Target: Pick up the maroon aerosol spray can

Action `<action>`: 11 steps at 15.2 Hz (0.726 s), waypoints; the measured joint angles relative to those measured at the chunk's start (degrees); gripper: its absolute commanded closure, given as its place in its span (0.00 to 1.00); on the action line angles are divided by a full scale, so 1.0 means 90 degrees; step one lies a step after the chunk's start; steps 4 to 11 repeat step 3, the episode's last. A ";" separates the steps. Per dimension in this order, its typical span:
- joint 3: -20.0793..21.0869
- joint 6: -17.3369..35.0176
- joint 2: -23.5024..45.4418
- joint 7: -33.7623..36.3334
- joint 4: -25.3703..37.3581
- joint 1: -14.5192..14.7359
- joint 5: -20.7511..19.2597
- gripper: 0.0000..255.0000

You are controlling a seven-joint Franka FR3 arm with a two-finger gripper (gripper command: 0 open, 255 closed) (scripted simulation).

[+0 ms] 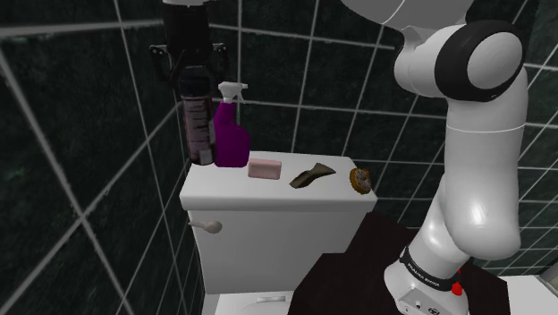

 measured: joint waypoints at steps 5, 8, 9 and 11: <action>-0.0011 -0.0365 0.0196 -0.0024 0.0555 0.0150 -0.0109 1.00; -0.0011 -0.0365 0.0196 -0.0024 0.0555 0.0150 -0.0109 1.00; -0.0011 -0.0365 0.0196 -0.0024 0.0555 0.0150 -0.0109 1.00; -0.0011 -0.0365 0.0196 -0.0024 0.0555 0.0150 -0.0109 1.00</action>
